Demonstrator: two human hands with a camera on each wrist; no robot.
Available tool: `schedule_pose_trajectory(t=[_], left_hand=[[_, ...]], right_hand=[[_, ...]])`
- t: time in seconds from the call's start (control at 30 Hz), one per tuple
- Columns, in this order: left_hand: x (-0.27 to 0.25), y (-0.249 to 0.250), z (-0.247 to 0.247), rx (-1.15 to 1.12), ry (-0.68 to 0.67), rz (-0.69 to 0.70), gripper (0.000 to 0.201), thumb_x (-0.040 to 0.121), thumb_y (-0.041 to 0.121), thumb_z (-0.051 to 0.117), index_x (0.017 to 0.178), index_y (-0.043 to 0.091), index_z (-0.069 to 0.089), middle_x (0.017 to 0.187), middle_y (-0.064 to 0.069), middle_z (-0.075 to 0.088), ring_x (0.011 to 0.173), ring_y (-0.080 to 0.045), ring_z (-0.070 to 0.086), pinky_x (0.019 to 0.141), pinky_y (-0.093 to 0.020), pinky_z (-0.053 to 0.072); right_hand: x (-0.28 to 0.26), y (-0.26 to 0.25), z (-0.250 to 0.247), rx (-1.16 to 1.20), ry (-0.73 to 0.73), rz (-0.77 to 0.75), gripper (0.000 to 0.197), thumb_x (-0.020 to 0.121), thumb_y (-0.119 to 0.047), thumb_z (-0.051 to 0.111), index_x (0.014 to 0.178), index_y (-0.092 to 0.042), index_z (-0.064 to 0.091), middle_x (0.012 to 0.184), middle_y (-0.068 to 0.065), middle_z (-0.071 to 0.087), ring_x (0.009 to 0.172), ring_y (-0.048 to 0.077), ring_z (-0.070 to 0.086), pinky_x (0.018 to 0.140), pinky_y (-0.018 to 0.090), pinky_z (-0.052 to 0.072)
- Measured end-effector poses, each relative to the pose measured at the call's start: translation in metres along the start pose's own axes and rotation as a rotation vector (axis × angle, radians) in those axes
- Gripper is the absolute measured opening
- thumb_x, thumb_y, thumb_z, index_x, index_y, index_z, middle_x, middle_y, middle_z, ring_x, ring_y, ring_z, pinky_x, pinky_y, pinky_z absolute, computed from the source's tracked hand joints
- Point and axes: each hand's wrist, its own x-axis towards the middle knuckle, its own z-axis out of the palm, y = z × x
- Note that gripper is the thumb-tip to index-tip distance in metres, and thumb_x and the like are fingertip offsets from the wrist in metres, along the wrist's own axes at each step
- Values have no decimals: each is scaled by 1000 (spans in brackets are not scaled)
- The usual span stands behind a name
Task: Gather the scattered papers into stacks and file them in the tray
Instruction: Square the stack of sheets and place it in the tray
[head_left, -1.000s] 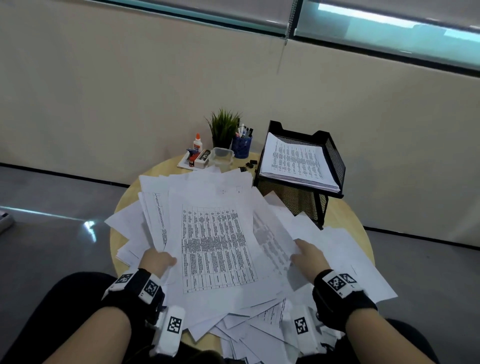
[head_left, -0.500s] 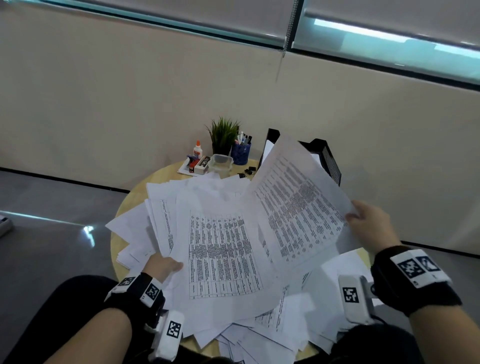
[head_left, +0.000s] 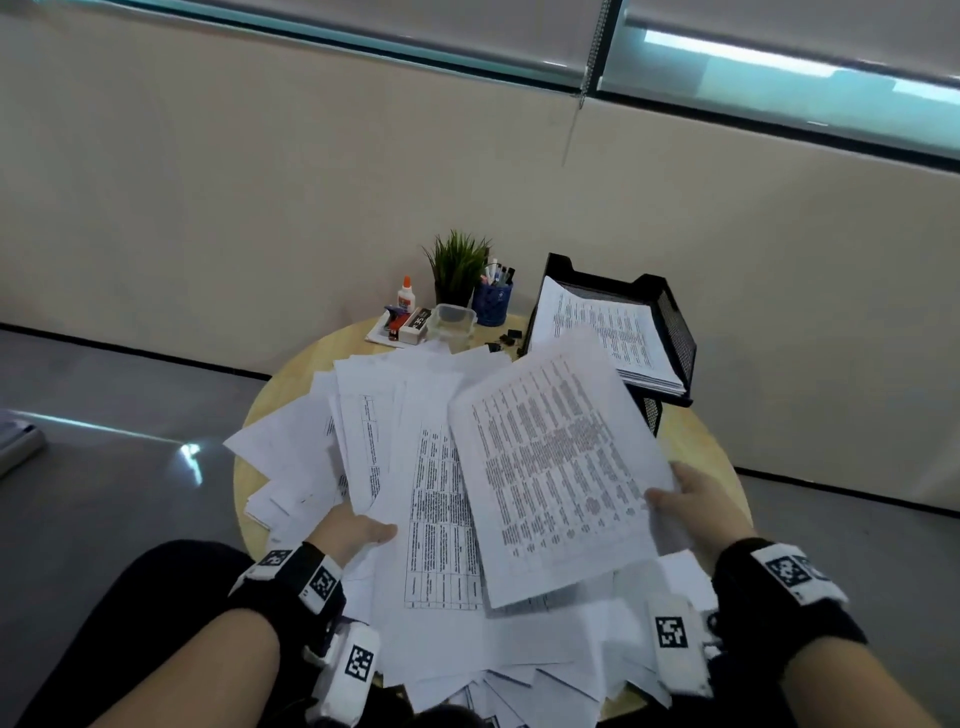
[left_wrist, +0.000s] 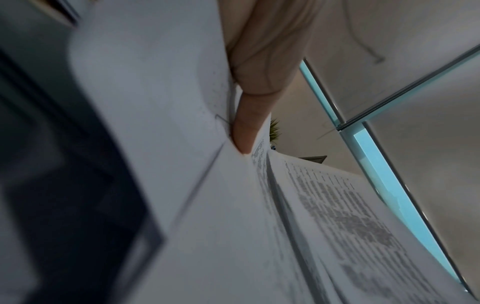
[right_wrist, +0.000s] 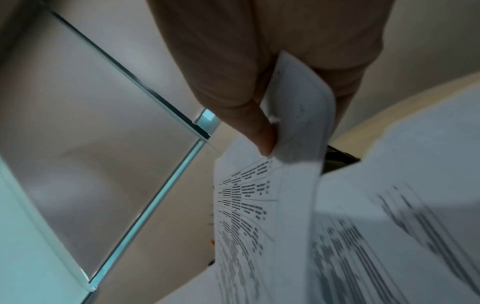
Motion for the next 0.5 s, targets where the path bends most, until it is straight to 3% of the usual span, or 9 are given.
schedule_pose_trajectory(t=[0.07, 0.2, 0.33, 0.43, 0.5], left_hand=[[1, 0, 0, 9, -16, 9, 43, 80, -7, 67, 121, -10, 56, 122, -20, 60, 116, -32, 55, 107, -45, 37], [2, -3, 0, -8, -18, 12, 46, 79, -1, 71, 121, -9, 56, 120, -17, 62, 115, -31, 57, 107, -43, 38], [9, -11, -1, -82, -91, 48, 74, 59, 16, 83, 125, -3, 55, 121, -14, 63, 114, -29, 58, 107, -46, 38], [0, -4, 3, -102, -144, 68, 44, 78, -1, 72, 119, -1, 58, 115, -11, 64, 107, -25, 59, 99, -37, 42], [0, -4, 7, -106, -140, 96, 38, 81, -6, 66, 117, 3, 57, 111, -11, 63, 103, -23, 58, 92, -33, 43]], right_hand=[[-6, 8, 12, -35, -37, 46, 17, 85, 7, 54, 94, -5, 61, 89, 14, 67, 81, 30, 63, 74, 38, 49], [-3, 29, 31, -206, -136, 142, 20, 79, 4, 60, 96, -6, 59, 92, 17, 67, 86, 32, 65, 77, 42, 52], [-3, 36, 50, -198, -200, 191, 38, 81, -8, 67, 113, -9, 47, 95, 13, 64, 83, 29, 63, 63, 32, 50], [-4, 33, 61, -258, -252, 165, 37, 81, -12, 68, 111, -13, 48, 103, 9, 63, 93, 28, 63, 74, 33, 50], [-6, 30, 66, -315, -292, 137, 25, 84, -12, 62, 107, -12, 53, 106, 10, 64, 97, 29, 63, 82, 38, 53]])
